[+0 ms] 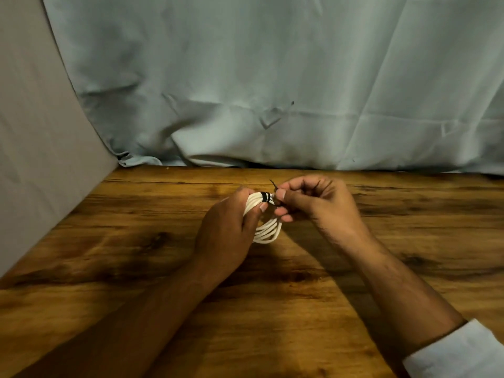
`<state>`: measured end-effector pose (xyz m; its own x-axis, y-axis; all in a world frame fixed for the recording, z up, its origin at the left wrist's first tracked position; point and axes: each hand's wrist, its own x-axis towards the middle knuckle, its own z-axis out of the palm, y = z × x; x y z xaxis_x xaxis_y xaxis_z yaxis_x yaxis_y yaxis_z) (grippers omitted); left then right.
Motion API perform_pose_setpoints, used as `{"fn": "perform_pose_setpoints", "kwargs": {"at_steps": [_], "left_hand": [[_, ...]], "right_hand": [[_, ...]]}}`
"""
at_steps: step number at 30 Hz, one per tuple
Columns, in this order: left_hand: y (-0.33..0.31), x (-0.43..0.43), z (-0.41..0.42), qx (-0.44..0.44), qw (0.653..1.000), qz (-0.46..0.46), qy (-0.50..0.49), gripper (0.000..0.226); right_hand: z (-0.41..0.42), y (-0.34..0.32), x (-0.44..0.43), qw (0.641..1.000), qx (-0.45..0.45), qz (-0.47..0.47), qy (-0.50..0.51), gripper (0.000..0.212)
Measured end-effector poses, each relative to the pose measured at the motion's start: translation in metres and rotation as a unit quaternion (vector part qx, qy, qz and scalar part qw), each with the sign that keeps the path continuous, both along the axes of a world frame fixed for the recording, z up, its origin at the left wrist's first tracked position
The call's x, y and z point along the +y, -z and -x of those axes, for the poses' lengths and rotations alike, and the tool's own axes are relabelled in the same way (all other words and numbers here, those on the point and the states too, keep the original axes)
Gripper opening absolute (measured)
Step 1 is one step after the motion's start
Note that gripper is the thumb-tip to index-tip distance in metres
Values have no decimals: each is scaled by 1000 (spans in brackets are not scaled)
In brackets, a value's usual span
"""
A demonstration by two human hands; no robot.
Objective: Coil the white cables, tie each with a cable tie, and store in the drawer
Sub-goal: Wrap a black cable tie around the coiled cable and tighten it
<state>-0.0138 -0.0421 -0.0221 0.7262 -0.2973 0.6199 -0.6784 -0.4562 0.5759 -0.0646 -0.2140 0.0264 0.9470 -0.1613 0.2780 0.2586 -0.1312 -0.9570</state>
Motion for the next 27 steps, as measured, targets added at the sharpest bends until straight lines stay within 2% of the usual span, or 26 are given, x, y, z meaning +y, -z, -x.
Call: {"fn": "perform_pose_setpoints", "kwargs": {"at_steps": [6, 11, 14, 18, 24, 27], "left_hand": [[5, -1, -2, 15, 999, 34, 26, 13], [4, -1, -2, 54, 995, 70, 55, 20], [5, -1, -1, 78, 990, 91, 69, 22], [5, -1, -2, 97, 988, 101, 69, 23], [5, -3, 0, 80, 991, 94, 48, 23], [5, -4, 0, 68, 993, 87, 35, 22]], "right_hand": [[-3, 0, -2, 995, -39, 85, 16, 12], [-4, 3, -1, 987, -54, 141, 56, 17], [-3, 3, -2, 968, -83, 218, 96, 15], [1, 0, -1, 925, -99, 346, 124, 10], [4, -3, 4, 905, -94, 393, 134, 18], [5, -3, 8, 892, -101, 414, 151, 13]]}}
